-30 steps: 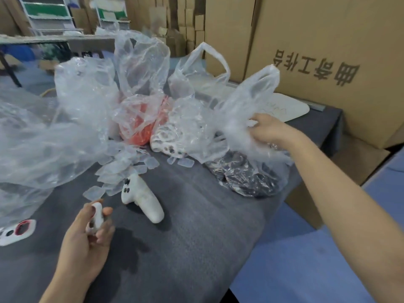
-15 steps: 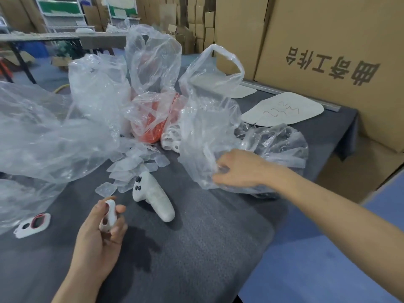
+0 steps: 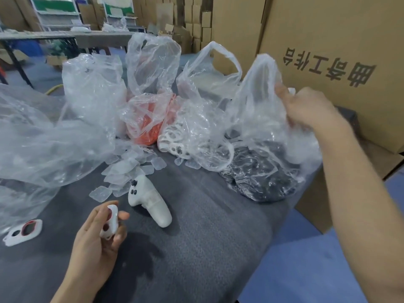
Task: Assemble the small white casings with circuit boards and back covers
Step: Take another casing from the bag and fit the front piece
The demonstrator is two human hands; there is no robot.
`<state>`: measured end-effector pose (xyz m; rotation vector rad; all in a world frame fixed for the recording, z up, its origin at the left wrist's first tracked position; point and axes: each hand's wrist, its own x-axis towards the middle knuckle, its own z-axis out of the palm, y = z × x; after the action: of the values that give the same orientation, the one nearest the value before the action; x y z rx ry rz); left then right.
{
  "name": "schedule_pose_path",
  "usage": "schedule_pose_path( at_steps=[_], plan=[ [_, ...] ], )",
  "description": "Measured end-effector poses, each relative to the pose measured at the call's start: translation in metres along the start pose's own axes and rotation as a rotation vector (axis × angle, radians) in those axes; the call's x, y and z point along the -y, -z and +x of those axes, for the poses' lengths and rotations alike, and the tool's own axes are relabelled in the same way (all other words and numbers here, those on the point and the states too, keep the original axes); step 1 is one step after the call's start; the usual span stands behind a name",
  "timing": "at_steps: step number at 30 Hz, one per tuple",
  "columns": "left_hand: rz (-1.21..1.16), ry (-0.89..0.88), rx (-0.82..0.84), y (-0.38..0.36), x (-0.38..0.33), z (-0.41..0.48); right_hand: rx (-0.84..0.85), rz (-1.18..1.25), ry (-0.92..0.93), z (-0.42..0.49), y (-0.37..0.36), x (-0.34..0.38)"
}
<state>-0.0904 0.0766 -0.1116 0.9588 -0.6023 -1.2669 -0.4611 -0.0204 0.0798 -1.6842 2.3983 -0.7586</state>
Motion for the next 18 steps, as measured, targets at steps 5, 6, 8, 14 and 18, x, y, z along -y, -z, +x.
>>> schedule_pose_path(
  at_steps=[5,6,8,14,18],
  plan=[
    [-0.01,0.006,-0.01,0.0,0.001,0.001,-0.324,-0.304,-0.002,0.015,-0.02,0.017],
    [-0.02,0.008,-0.007,0.0,0.001,0.001,-0.337,-0.342,0.068,0.018,-0.025,0.02],
    [-0.042,0.013,0.002,-0.001,0.001,0.002,-0.314,-0.378,0.294,0.023,-0.034,0.029],
    [-0.05,0.011,-0.001,0.0,0.002,0.002,0.516,-0.123,0.391,0.017,-0.075,0.039],
    [-0.047,0.012,0.001,-0.002,0.002,0.001,0.492,-0.458,0.202,0.026,-0.088,0.033]
  ],
)
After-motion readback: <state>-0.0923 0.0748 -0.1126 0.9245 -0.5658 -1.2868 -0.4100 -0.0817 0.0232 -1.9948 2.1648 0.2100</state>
